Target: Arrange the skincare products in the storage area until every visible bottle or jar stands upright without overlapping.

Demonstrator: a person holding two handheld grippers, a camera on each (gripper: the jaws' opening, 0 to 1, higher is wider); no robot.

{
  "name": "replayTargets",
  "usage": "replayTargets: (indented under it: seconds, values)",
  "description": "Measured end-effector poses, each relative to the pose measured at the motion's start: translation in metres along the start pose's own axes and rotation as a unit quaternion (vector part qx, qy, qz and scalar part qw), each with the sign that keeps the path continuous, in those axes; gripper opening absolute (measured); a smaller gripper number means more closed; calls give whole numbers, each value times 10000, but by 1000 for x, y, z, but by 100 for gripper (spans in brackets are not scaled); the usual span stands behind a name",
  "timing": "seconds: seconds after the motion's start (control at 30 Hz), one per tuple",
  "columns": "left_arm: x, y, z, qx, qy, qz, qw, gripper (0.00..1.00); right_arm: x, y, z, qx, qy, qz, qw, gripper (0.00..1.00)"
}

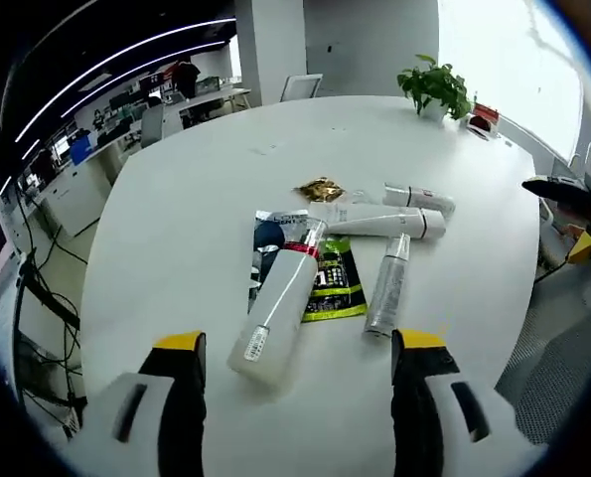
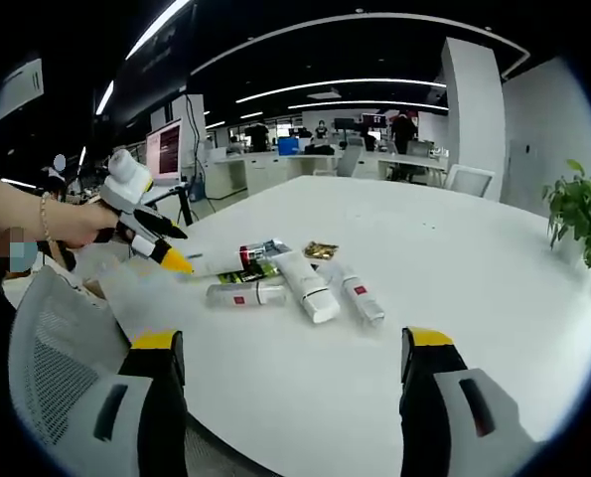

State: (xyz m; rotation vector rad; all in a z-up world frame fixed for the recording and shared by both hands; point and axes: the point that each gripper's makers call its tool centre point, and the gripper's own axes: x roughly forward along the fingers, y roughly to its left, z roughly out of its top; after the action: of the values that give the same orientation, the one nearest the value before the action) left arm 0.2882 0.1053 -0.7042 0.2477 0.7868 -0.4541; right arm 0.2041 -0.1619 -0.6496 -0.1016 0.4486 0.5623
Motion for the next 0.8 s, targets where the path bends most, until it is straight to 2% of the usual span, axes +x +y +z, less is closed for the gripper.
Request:
replayTargets:
  seconds: [0.33, 0.5, 0.8]
  values:
    - [25, 8, -3, 222, 348, -116, 9991, 66, 2, -1, -3, -27, 54, -4, 10000, 89]
    - [30, 7, -3, 301, 560, -193, 9978, 63, 1, -2, -3, 11, 59, -32, 10000, 89]
    - [54, 15, 1, 650, 957, -422, 9924, 57, 1, -2, -4, -14, 94, -21, 10000, 88]
